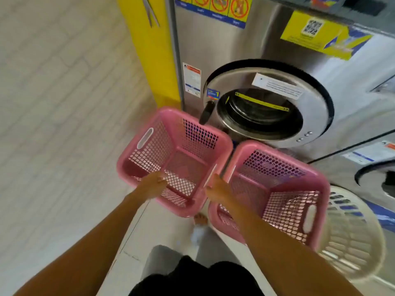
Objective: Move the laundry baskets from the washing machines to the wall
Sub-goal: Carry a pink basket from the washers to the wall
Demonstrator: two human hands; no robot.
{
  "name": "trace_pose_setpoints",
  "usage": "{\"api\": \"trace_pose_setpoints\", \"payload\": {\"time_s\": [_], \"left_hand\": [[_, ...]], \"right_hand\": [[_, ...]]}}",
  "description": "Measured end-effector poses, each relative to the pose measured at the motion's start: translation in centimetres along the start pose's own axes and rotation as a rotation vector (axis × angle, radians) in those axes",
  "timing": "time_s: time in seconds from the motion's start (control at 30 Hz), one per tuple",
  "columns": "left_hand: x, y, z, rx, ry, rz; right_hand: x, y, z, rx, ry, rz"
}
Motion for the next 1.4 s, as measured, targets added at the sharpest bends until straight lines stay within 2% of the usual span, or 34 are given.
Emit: {"api": "trace_pose_setpoints", "payload": {"time_s": [0.17,0.27,0.4,0.5,0.67,0.8,1.03,1.2,1.4], "left_hand": [[-3.7,-1.2,3.4,-0.006,0.071,0.098],[-7.1,-2.2,7.0,-0.125,0.136,0.054],[-11.2,-2.6,11.9,-0.253,0.245,-0.067],[-13.5,-2.9,13.1,-0.374,0.362,-0.172],[-17.0,-6.3,12.2,-0.335,0.243,0.014],[-17.9,-7.0,12.2,-0.28,0.212,0.137],[-16.1,-8.4,13.2,-0.302,0.127,0.156],[-10.8,-9.7,12.3,-0.328,0.176,0.21],[-2.5,-13.1,9.7,-0.107,0.27,0.35]], "right_hand": [[-2.9,-0.7,1.0,-0.074,-0.007,-0.134],[-4.8,-0.9,1.5,-0.15,0.026,-0.196],[-6.7,-0.6,1.4,-0.219,0.195,-0.259],[-7.0,-0.3,0.0,-0.21,0.275,-0.306],[-7.9,0.1,-1.1,-0.155,0.393,-0.384],[-8.8,0.7,-2.1,-0.158,0.367,-0.397],[-8.1,1.0,-1.2,-0.13,0.446,-0.336],[-6.2,-0.9,0.1,-0.133,0.547,-0.191],[-4.6,-1.3,-1.3,0.006,0.421,-0.132]]}}
Point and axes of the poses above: each hand's wrist, its own x-axis away from the middle knuckle, its own z-axis out of the back of the hand, y = z × x, the point moved 7 cm from there along -x, towards the middle knuckle, and after that the axes turned 4 degrees about -y, right-handed, at the moved point
